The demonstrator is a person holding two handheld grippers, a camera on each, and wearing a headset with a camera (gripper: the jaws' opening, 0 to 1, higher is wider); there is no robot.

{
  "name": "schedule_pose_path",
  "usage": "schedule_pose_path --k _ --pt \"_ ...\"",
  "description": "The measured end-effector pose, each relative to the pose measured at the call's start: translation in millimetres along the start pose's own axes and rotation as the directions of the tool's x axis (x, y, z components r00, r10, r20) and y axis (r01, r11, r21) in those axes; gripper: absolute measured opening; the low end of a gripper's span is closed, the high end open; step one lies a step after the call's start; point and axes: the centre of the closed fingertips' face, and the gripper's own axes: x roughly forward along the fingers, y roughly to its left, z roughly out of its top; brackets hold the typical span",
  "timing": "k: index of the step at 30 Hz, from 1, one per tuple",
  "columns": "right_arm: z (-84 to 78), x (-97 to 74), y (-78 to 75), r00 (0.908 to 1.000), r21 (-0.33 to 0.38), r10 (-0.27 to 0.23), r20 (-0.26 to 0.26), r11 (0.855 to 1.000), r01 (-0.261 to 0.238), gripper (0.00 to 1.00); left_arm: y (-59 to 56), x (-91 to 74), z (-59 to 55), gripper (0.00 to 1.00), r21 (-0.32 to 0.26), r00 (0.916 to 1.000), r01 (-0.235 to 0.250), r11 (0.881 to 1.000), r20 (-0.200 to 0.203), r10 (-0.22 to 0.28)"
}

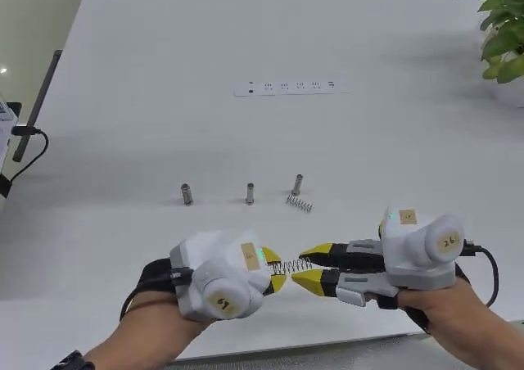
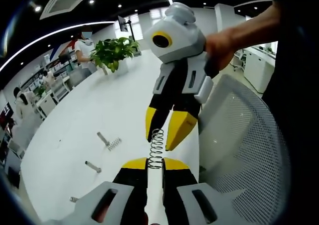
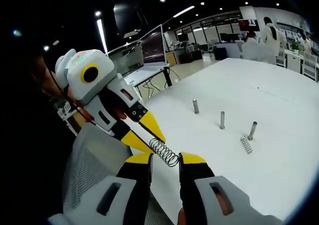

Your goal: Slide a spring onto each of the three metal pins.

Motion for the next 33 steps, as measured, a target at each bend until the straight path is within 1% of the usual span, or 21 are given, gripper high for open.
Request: schedule_pose_path --k 2,4,8,9,11,15,21,24,28,33 --pt "0.3 -1.0 1.2 1.0000 0.000 0.009 -0.001 1.000 -0.009 0.18 -0.8 0.5 -1.0 0.02 0.012 1.0000 0.003 1.000 -0.005 -0.003" --pt "0.0 -1.4 3.0 0.9998 0.002 0.021 -0.003 1.000 -0.021 0.17 -2.1 1.4 -2.2 0.02 0.040 0.9999 0.006 0.999 -0.016 -0.005" --pt "0.9 -2.8 5.7 0.9993 -0.001 0.037 -0.004 0.999 -0.037 0.13 -4.4 2.1 -2.7 0.02 0.056 0.9997 0.016 0.998 -0.019 -0.015" --pt "1.4 -3.2 6.3 0.9992 -0.001 0.040 -0.002 0.999 -0.040 0.11 -4.8 2.1 -2.8 0.02 0.064 0.9997 0.017 0.998 -0.021 -0.015" --pt "1.6 -3.0 8.8 0.9984 -0.001 0.057 0.004 0.998 -0.057 0.10 -7.3 2.6 -4.0 0.02 0.085 0.9995 0.024 0.996 -0.024 -0.022" --pt "-2.6 0.1 13.9 0.9975 -0.011 0.070 -0.014 0.997 -0.070 0.09 -10.1 3.1 -6.5 0.02 0.104 0.9990 0.031 0.994 -0.036 -0.027" --pt "0.8 -1.1 15.5 0.9979 -0.019 0.064 -0.012 0.998 -0.065 0.09 -11.0 4.3 -6.2 0.02 0.107 0.9990 0.033 0.994 -0.035 -0.029" --pt "3.9 -2.6 14.9 0.9983 -0.032 0.056 -0.015 0.998 -0.057 0.09 -11.5 6.0 -4.7 0.02 0.122 0.9990 0.032 0.992 -0.033 -0.028" --pt "13.9 -4.8 14.5 0.9989 -0.055 0.047 -0.008 0.997 -0.047 0.08 -9.5 9.0 0.7 0.02 0.105 0.9995 0.029 0.994 -0.016 -0.028" --pt "23.1 -5.2 14.2 0.9992 -0.093 0.035 -0.019 0.995 -0.036 0.09 -5.7 12.3 7.2 0.02 0.074 0.9997 0.023 0.997 0.008 -0.023"
